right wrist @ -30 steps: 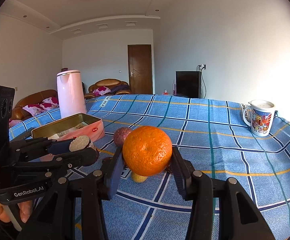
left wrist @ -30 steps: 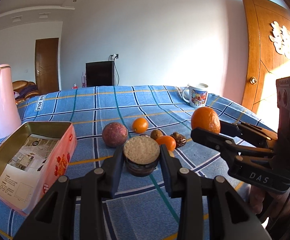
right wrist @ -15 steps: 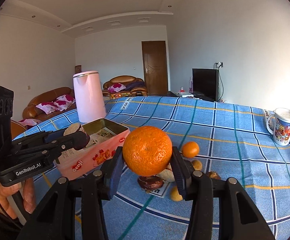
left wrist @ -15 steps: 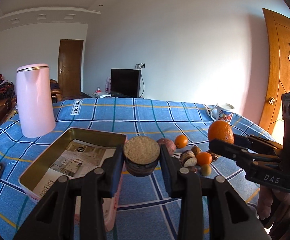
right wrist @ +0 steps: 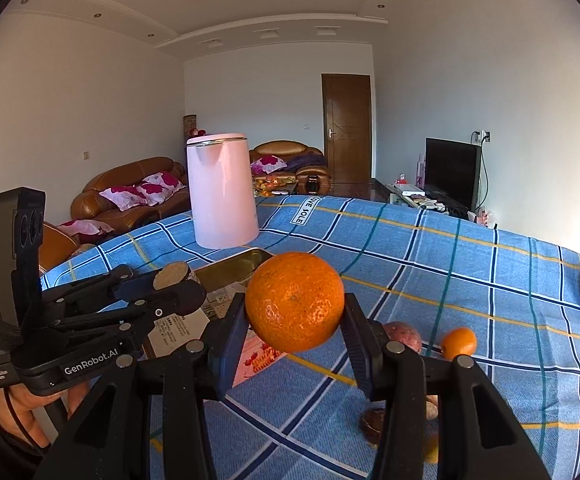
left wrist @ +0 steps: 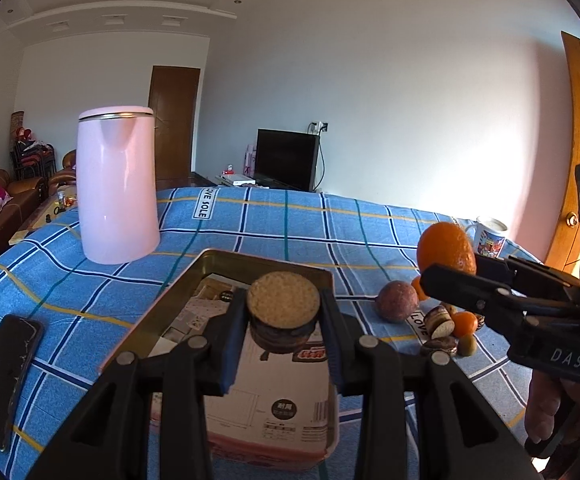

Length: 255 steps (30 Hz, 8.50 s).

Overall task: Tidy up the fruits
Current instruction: 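Release the biscuit into the tin with the left tool while the right releases the orange, then grasp the yellow-green fruit with the right tool while the left grasps the brown cake, then release the brown cake and yellow-green fruit into the tin with both tools, then grasp the brown-and-white roll cake with the right tool while the left grasps the purple fruit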

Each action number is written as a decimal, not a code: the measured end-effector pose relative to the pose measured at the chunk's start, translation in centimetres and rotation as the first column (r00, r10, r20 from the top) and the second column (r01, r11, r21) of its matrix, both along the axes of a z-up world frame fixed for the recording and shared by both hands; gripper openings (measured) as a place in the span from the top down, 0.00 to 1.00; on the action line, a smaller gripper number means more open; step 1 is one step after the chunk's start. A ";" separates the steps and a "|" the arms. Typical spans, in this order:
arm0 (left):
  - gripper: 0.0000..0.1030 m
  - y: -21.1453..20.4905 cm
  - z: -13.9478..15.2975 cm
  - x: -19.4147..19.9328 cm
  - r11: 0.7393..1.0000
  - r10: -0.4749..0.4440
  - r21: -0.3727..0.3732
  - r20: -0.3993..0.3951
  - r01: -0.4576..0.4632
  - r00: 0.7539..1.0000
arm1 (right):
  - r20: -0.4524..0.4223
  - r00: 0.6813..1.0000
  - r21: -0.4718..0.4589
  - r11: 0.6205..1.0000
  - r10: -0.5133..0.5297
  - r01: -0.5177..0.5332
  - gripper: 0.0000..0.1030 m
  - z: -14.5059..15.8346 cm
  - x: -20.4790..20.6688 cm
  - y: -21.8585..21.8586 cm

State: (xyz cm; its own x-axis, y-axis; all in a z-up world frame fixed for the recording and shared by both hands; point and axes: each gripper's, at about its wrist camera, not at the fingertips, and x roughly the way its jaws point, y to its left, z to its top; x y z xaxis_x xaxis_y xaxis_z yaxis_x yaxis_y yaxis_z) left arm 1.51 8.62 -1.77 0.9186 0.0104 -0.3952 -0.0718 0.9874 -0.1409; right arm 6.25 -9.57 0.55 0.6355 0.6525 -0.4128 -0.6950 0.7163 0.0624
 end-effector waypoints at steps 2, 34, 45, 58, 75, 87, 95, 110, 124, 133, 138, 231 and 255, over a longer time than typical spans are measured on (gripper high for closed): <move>0.64 0.9 -0.1 0.2 1.000 0.014 -0.005 -0.009 -0.014 1.000 | -0.014 1.000 -0.002 1.000 0.019 -0.019 0.53 0.0 0.4 1.1; 0.64 5.8 -2.7 3.4 0.997 0.070 -0.016 -0.215 -0.075 0.974 | -0.233 0.967 -0.158 0.978 0.098 -0.137 0.52 -4.8 3.8 10.9; 0.26 1.4 0.2 0.8 1.000 0.031 -0.002 -0.075 -0.032 0.997 | -0.176 0.984 -0.064 0.998 0.002 -0.013 0.27 -2.5 1.4 2.5; 0.24 -9.6 -1.6 4.4 0.976 -0.207 0.032 -0.185 0.216 0.961 | -0.258 0.912 -0.203 0.941 -0.318 0.271 0.45 -6.5 2.9 -8.9; 0.24 -12.9 -3.3 6.7 0.953 -0.286 0.011 -0.287 0.302 0.914 | -0.332 0.904 -0.128 0.962 -0.271 0.242 0.73 -7.2 3.2 -10.4; 0.40 -14.4 -4.8 9.6 0.921 -0.382 -0.101 -0.412 0.375 0.827 | -0.276 0.900 -0.057 0.940 -0.337 0.335 0.73 -6.3 2.4 -12.1; 0.57 -14.5 -4.9 8.8 0.911 -0.410 -0.126 -0.390 0.393 0.825 | -0.250 0.910 -0.044 0.943 -0.330 0.330 0.73 -6.1 1.9 -12.0; 0.57 -12.6 -2.6 6.0 0.936 -0.350 -0.108 -0.185 0.335 0.918 | -0.139 0.946 -0.014 0.955 -0.294 0.295 0.73 -5.2 0.1 -11.6; 0.57 -12.6 -1.6 4.2 0.953 -0.303 -0.045 -0.077 0.301 0.950 | -0.049 0.961 0.015 0.962 -0.270 0.271 0.73 -4.7 -1.3 -11.5; 0.57 -12.9 -1.3 3.3 0.960 -0.282 -0.005 -0.038 0.282 0.959 | -0.003 0.965 0.033 0.965 -0.262 0.262 0.73 -4.4 -2.1 -11.5; 0.57 -13.1 -1.1 2.8 0.962 -0.273 0.016 -0.019 0.274 0.962 | 0.017 0.966 0.042 0.965 -0.258 0.257 0.73 -4.4 -2.4 -11.6; 0.31 -1.8 -0.3 1.0 1.000 -0.013 0.003 -0.082 0.013 0.997 | -0.051 0.994 -0.245 0.966 -0.096 0.081 0.49 -3.6 3.6 -2.5; 0.29 -9.1 -0.4 7.6 0.986 -0.131 0.082 -0.191 0.148 0.973 | -0.207 0.972 -0.380 0.925 -0.113 0.027 0.56 -7.1 8.6 -4.4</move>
State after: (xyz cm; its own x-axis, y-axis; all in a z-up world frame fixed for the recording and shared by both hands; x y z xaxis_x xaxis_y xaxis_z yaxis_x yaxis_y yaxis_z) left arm 9.13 -0.52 -2.12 0.8251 -0.0671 -0.5610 0.0518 0.9977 -0.0431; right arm 14.88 -13.99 -6.58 0.5382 0.3813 -0.7516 -0.6416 0.7637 -0.0719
